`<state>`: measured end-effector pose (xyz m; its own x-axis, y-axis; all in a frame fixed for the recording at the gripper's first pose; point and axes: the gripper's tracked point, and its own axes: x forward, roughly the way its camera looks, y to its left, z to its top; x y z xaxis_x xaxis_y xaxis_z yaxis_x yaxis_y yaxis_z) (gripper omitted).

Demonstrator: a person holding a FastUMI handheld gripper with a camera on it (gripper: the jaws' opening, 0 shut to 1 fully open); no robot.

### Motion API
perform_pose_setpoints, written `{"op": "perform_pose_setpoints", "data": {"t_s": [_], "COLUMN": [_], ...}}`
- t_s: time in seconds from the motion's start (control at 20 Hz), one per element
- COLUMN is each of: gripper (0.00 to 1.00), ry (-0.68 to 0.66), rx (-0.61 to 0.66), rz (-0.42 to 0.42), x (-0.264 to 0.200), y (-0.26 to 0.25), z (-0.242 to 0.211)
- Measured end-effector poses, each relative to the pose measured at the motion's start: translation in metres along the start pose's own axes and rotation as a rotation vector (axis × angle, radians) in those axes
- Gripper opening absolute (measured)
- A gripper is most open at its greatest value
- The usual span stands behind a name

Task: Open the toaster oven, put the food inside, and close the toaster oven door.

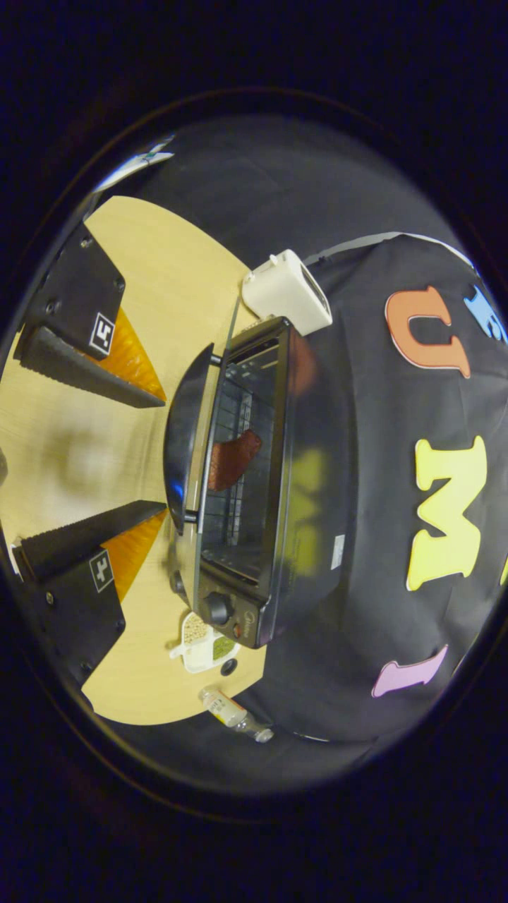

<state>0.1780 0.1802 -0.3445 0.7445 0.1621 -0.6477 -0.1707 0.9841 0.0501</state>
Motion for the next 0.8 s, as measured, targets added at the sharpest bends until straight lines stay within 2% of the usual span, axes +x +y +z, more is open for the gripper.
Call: {"op": "perform_pose_setpoints", "data": {"t_s": [0.4,0.65,0.8], "gripper": [0.86,0.86,0.86], "ry": [-0.037,-0.081,-0.133], "rx": [-0.005,0.026,0.073], "rz": [-0.024,-0.072,-0.114], "x": [-0.019,-0.054,-0.09], "y": [-0.016,-0.056,-0.092], "z": [0.006,0.011,0.02]}}
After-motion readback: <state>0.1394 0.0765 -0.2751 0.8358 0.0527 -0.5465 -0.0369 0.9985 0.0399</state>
